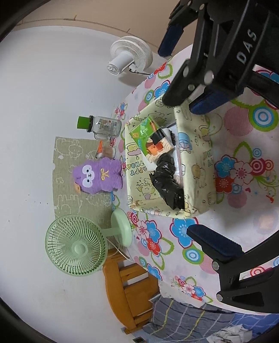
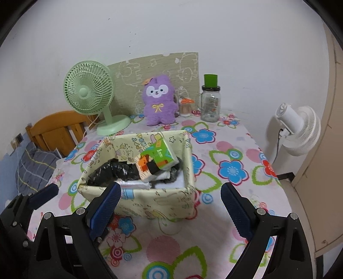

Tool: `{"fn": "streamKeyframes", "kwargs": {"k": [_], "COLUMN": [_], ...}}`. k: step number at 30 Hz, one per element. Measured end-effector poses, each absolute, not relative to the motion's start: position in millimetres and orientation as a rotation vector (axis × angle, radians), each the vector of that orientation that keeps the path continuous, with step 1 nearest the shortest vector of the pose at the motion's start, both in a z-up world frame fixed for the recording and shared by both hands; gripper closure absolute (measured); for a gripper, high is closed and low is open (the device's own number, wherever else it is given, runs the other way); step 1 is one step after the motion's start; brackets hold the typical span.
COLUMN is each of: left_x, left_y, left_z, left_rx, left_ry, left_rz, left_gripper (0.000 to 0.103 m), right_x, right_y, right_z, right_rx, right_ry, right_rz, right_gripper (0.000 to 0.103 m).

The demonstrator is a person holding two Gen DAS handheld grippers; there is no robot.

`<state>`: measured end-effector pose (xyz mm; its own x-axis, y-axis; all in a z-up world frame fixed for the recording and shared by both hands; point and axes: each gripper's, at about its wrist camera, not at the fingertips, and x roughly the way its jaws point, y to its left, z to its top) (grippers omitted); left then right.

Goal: Organize soft objects

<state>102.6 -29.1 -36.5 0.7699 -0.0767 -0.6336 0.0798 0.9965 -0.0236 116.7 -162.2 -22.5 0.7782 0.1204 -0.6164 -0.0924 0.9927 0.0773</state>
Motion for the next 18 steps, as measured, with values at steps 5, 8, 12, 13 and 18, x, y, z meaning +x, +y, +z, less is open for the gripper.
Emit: {"fn": "streamKeyframes", "kwargs": {"k": [5, 8, 12, 13, 18], "left_x": [91.5, 83.9, 71.8, 69.4, 58.4], "left_y": [-27.6, -25.6, -22.2, -21.2, -16.9], "left_z": [-37.4, -35.6, -31.0, -29.9, -26.0], "left_rx": [-0.012, -0.014, -0.015, -0.016, -0.021], "left_ry": [0.691, 0.684, 0.665, 0.661, 0.643], "left_rz": [-0.090, -0.083, -0.070, -0.068, -0.061], "left_gripper": [0.000, 0.000, 0.000, 0.000, 0.000], "right_x": [101.2, 89.9, 75.7, 72.8, 60.8], "right_y": [-168.8, -173.3, -179.0, -180.2, -187.2], "right_z": [-17.6, -14.9, -10.6, -9.6, -6.4], "right_rx": [0.021, 0.022, 0.019, 0.020, 0.028], "right_ry": [0.647, 0.634, 0.607, 0.604, 0.590], "right_rz": [0.073, 0.061, 0.036, 0.031, 0.014], "right_gripper": [0.007, 0.007, 0.007, 0.007, 0.007]}}
